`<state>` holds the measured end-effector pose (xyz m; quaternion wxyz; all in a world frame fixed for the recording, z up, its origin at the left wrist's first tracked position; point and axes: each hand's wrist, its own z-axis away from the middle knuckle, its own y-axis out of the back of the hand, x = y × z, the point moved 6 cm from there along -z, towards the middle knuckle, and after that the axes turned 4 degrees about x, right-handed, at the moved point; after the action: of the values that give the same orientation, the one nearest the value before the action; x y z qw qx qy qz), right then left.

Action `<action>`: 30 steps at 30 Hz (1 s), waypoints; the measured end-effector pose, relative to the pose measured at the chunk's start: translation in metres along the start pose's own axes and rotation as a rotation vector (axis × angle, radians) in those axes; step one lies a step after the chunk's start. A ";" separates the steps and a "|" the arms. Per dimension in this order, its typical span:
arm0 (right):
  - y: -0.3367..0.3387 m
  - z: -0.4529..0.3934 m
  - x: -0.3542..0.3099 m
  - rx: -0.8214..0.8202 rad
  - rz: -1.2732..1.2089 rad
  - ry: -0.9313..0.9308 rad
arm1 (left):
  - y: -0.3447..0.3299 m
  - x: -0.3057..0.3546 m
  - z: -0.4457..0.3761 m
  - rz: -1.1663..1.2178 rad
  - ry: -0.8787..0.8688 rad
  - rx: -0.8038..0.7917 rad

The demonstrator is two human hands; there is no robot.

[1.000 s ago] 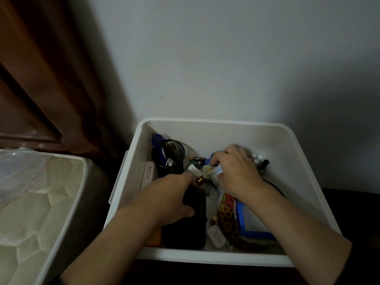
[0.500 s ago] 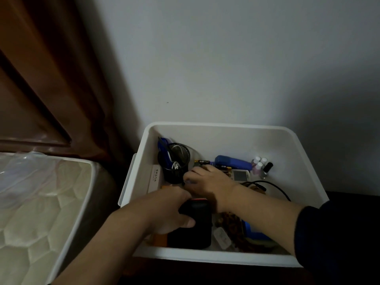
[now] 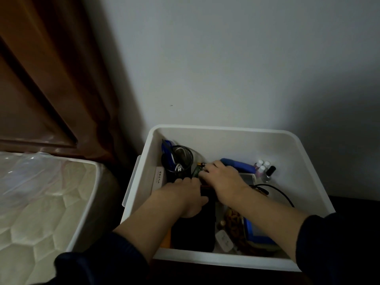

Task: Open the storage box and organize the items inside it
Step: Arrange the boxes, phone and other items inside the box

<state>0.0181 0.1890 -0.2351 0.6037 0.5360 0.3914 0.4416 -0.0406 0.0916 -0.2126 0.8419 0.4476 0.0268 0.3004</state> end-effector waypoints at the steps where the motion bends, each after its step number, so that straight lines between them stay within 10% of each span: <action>1: 0.002 0.000 0.004 -0.011 -0.035 -0.017 | -0.002 0.003 -0.004 -0.014 -0.001 -0.010; 18: 0.029 0.010 0.011 -0.119 -0.135 -0.165 | -0.027 0.009 -0.002 -0.318 -0.001 -0.016; 30: 0.043 0.051 0.049 0.029 -0.378 -0.424 | -0.020 0.003 -0.026 -0.063 0.039 0.117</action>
<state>0.0760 0.2216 -0.1863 0.7360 0.5425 0.3559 0.1935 -0.0371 0.1040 -0.2425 0.8227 0.4888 0.0748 0.2803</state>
